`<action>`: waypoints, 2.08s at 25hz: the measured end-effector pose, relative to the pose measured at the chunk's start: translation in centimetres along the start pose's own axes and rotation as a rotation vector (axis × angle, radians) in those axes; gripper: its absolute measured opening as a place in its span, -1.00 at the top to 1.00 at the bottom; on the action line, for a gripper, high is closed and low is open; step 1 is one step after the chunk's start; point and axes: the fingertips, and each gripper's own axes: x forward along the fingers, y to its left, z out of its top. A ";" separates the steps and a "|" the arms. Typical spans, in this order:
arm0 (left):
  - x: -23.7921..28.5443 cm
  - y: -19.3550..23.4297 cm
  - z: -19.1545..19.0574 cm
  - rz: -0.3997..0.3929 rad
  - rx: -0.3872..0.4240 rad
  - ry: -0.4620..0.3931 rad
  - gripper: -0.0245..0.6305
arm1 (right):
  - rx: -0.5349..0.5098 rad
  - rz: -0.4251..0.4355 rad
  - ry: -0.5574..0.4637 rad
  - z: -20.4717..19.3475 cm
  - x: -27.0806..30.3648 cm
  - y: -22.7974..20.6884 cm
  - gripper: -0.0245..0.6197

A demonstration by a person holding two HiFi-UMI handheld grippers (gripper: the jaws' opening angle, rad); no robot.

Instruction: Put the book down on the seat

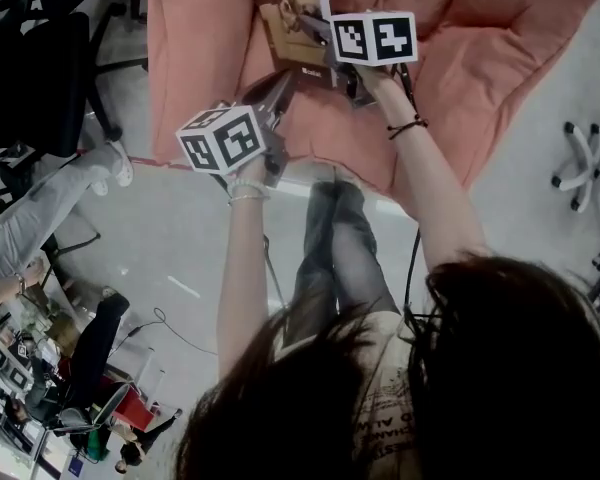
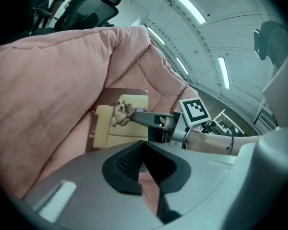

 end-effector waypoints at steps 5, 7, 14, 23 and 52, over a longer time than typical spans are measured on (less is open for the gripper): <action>-0.1 0.1 -0.1 0.001 -0.007 0.001 0.96 | -0.052 -0.073 0.047 -0.9 -0.1 -0.8 0.32; 0.0 -0.1 -0.1 0.001 -0.008 0.000 0.96 | -0.071 -0.098 0.048 -1.1 -0.2 -1.1 0.25; -0.1 -0.6 -0.2 0.004 -0.008 -0.010 0.96 | -0.098 -0.198 0.041 -1.3 -1.1 -2.5 0.12; -0.8 -1.3 -0.6 0.002 -0.021 -0.013 0.96 | -0.121 -0.328 0.032 -1.8 -3.0 -4.2 0.08; -9.5 -12.3 1.3 -0.006 0.039 -0.103 0.96 | -0.083 -0.043 -0.101 -0.2 -15.3 10.1 0.49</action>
